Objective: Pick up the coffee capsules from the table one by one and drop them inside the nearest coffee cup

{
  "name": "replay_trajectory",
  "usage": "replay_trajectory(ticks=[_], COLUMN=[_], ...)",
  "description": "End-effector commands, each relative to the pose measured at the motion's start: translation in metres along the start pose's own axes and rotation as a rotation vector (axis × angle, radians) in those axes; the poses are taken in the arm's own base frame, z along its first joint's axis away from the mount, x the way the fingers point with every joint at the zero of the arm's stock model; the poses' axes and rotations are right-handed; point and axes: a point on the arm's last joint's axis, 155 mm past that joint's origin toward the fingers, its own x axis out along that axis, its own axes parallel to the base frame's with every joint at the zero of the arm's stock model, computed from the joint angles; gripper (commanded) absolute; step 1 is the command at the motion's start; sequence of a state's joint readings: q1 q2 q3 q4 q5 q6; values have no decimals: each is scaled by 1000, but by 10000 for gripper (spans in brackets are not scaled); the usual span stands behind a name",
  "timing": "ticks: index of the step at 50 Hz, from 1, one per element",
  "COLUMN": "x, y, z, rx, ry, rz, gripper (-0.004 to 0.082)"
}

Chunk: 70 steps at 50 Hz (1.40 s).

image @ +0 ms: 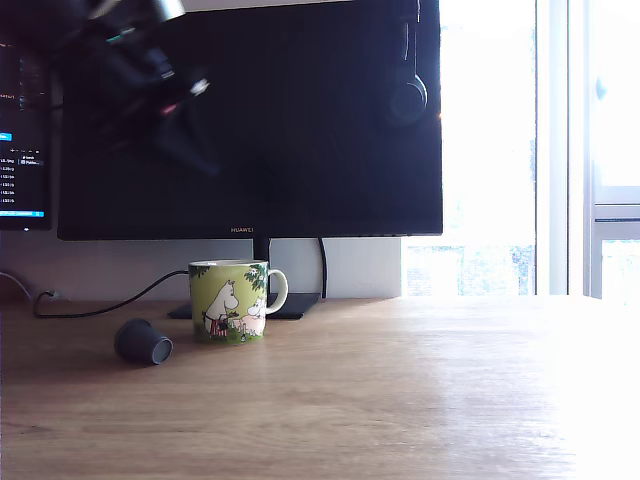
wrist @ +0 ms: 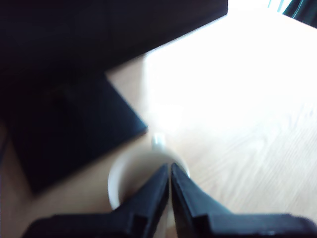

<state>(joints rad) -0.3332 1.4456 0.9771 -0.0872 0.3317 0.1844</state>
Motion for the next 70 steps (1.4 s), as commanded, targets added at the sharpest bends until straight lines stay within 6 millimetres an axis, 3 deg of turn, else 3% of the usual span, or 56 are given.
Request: replay_trajectory(ticks=[1,18,30,52,70], x=[-12,-46,-50,-59,-58], y=[2,0,-5,-18,-19], z=[-4,-53,-91,-143,-146], rx=[-16,-100,-186,-239,-250], ry=[-43,-151,-154,-127,-120], rz=[21,76,98,111,107], gripper=[-24,-24,-24,-24,-24])
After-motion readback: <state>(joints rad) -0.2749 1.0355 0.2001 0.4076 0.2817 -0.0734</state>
